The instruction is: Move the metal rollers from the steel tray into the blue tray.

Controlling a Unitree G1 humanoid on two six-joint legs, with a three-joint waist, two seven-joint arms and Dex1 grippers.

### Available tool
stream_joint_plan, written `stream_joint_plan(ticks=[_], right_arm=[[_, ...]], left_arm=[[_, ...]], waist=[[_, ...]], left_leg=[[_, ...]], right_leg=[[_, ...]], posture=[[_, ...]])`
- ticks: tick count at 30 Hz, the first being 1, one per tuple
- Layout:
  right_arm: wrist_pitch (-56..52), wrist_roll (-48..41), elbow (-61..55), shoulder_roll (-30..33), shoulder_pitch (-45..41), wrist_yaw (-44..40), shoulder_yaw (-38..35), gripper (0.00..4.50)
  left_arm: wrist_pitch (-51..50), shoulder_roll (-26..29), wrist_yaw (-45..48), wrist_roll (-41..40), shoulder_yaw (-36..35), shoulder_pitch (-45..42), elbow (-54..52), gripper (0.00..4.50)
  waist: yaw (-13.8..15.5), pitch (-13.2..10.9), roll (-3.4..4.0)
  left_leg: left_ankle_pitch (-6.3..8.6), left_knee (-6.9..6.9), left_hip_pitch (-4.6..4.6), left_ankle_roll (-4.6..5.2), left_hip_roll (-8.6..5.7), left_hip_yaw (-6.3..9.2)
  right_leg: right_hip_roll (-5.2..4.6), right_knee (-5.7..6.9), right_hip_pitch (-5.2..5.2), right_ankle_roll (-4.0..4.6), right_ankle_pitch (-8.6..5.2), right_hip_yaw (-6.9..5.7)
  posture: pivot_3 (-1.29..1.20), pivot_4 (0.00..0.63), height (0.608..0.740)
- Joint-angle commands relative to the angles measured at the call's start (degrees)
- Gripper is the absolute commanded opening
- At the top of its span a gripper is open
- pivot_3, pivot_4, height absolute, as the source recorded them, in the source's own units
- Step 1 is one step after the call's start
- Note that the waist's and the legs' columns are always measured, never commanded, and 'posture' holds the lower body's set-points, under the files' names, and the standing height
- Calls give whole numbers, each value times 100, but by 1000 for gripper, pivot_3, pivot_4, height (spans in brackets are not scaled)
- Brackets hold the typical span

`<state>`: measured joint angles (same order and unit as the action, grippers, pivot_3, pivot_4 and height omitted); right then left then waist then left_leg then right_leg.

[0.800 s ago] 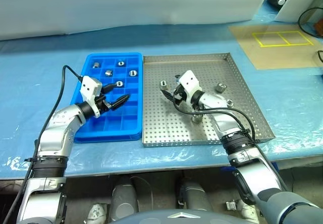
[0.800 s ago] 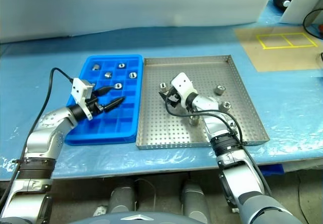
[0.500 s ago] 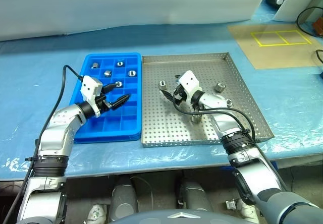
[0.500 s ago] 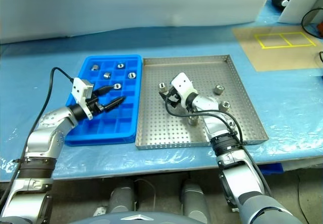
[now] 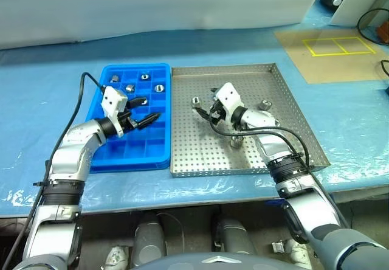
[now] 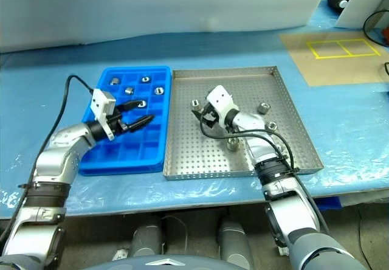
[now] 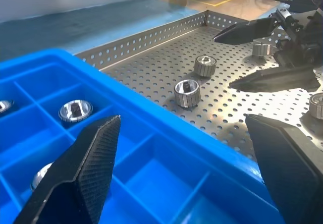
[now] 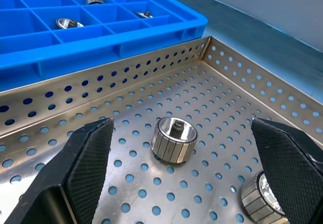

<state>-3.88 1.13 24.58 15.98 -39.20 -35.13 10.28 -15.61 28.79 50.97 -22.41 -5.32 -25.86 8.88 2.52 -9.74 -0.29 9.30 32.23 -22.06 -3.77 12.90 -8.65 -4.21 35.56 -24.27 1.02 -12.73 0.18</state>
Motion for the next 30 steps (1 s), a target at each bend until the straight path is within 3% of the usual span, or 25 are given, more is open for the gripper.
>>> stream_joint_plan(ticks=[1, 14, 20, 25, 30], right_arm=[[326, 31, 291, 49, -350, -97, -50, 4500], [1119, 231, 1954, -380, -1163, -114, 44, 4500], [1291, 284, 2211, -505, -1288, -73, -27, 4500], [997, 66, 1139, -325, -1006, -593, -29, 4500], [-206, -563, -1274, 526, -248, -1993, 83, 4500]], left_arm=[[158, 35, 209, 23, 86, -265, 61, 4165], [523, 70, 1272, 261, 549, -1420, 1121, 4165], [759, 68, 1467, 454, 593, -1773, 1594, 4165], [1161, -152, 1275, 736, 641, -1920, 2207, 4165], [1539, -505, 1201, 972, 731, -2301, 2953, 4165]], waist=[[-2, 0, 0], [-18, 0, 0], [-13, 0, 0], [8, -1, -1], [65, -8, -13]], left_leg=[[0, 0, -1, 0, -1, 0], [1, 2, -3, 3, -1, -1], [2, -1, -5, 5, 0, 0], [3, 1, -8, 7, -1, 0], [3, 2, -15, 17, -2, 4]], right_leg=[[0, -1, 0, 0, 0, 0], [-1, 2, 0, 2, 0, 0], [-1, 9, -3, 6, -2, -5], [-1, 8, -3, 6, -2, -6], [0, 5, 0, 0, 2, -8]], posture=[[-64, 150, 740], [-82, 150, 740], [-78, 150, 740], [-93, 150, 740], [-150, 150, 740]])
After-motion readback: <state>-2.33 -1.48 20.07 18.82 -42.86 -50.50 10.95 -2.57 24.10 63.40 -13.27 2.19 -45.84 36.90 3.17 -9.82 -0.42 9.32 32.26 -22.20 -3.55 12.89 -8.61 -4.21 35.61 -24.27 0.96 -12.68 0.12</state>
